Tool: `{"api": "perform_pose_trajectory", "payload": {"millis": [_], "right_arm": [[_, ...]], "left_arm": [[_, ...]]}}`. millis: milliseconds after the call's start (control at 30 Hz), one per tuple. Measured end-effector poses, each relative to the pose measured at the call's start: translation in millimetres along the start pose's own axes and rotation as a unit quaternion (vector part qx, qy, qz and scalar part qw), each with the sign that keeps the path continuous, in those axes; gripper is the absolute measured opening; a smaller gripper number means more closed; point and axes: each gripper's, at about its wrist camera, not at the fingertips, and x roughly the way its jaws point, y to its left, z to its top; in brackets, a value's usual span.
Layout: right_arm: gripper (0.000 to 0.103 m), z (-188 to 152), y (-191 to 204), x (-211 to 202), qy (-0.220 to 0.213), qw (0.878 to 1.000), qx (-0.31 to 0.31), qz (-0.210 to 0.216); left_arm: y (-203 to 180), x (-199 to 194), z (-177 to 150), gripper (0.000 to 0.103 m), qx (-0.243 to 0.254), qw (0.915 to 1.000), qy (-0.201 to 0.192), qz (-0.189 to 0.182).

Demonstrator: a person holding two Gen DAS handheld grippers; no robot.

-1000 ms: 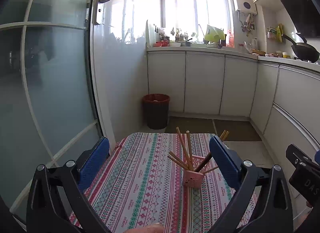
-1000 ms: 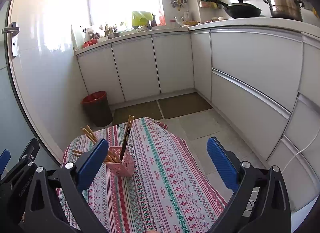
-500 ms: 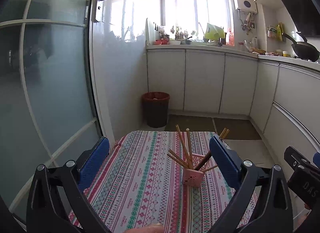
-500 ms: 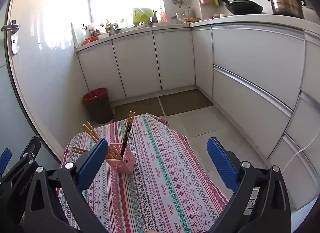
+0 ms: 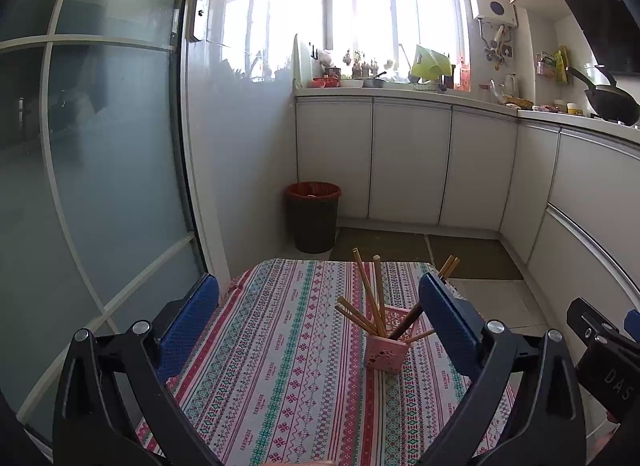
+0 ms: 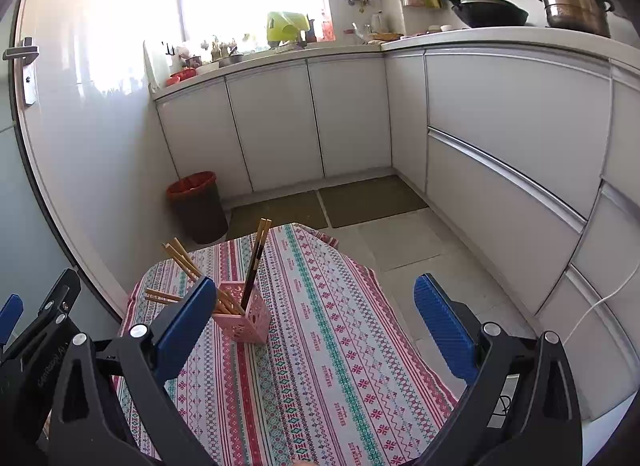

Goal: Organize utensils

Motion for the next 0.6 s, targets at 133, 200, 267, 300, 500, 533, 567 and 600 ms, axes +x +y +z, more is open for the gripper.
{"api": "perform_pose_trajectory", "payload": {"millis": [133,200,267,300,500,533,567,600], "right_arm": [[0.096,0.3,-0.3,0.9,0.004,1.000,0.002,0.001],[0.096,0.1,0.7,0.9,0.004,1.000,0.001,0.000],[0.096,-0.1,1.1,0.6,0.003,1.000,0.000,-0.001],[0.096,-0.2,1.7,0.5,0.003,1.000,0.000,-0.001],[0.096,1.0,-0.4,-0.8,0.000,1.000,0.005,-0.001],[0.096,0.7,-0.7,-1.4,0.000,1.000,0.005,-0.001],[0.096,0.5,-0.5,-1.7,-0.001,1.000,0.004,-0.001],[0.096,0.6,-0.6,-1.5,0.000,1.000,0.003,-0.001]], "left_arm": [[2.1,0.3,-0.3,0.095,-0.006,0.9999,0.001,-0.016],[0.7,-1.0,-1.2,0.094,-0.001,0.9997,-0.004,-0.023],[-1.3,-2.7,-1.9,0.094,0.005,0.9997,-0.007,-0.024],[-1.5,-3.3,-2.2,0.094,0.004,0.9997,-0.007,-0.025],[-5.1,-5.8,-2.6,0.096,0.017,0.9997,-0.008,-0.015],[-5.0,-5.8,-3.0,0.096,0.016,0.9997,-0.007,-0.016],[-4.9,-5.5,-3.2,0.096,0.014,0.9997,-0.006,-0.017],[-4.7,-5.4,-3.3,0.096,0.013,0.9998,-0.005,-0.017]]}}
